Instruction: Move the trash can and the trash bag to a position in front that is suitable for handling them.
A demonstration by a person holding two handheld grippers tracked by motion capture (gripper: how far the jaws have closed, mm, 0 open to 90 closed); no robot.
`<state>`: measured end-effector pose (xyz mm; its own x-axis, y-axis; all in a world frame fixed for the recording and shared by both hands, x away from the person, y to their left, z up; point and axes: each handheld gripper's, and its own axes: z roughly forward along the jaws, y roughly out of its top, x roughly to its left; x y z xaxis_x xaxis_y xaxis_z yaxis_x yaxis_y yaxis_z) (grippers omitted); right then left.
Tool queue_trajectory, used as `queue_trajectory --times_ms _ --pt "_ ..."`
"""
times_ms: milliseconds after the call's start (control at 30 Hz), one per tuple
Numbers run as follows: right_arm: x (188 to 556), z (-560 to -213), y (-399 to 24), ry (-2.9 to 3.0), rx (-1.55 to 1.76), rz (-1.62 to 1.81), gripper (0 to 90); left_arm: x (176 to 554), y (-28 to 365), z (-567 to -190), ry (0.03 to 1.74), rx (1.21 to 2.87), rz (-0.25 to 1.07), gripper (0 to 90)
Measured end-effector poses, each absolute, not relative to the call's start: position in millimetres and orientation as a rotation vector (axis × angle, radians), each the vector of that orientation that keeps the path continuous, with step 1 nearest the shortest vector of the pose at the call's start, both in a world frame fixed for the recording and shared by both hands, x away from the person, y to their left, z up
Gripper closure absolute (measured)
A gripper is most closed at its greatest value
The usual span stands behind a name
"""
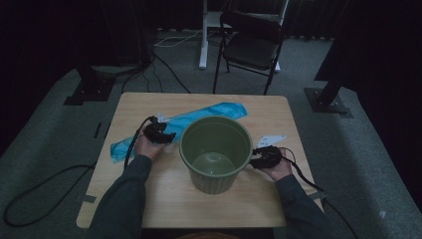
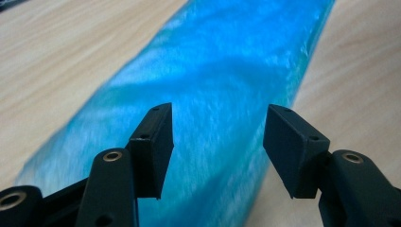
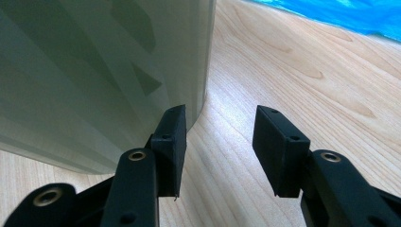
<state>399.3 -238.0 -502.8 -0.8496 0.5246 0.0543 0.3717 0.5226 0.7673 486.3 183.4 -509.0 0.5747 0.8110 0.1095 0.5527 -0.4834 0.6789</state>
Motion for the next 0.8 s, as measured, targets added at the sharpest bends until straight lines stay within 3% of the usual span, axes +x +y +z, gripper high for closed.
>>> queue_trajectory --times_ms 167,367,567,800 --pt "399 -503 -239 2.579 0.769 1.233 54.6 499 178 -518 1.104 2.266 0.506 44.0" --pt "399 -503 -239 2.576 0.768 1.235 54.6 503 179 -525 1.128 2.283 0.418 53.5" --pt "399 -504 -239 2.584 0.769 1.230 54.6 496 186 -523 1.126 2.296 0.351 88.1" --pt "399 -503 -240 2.582 0.770 1.229 54.8 466 202 -524 1.090 2.295 0.320 89.9"
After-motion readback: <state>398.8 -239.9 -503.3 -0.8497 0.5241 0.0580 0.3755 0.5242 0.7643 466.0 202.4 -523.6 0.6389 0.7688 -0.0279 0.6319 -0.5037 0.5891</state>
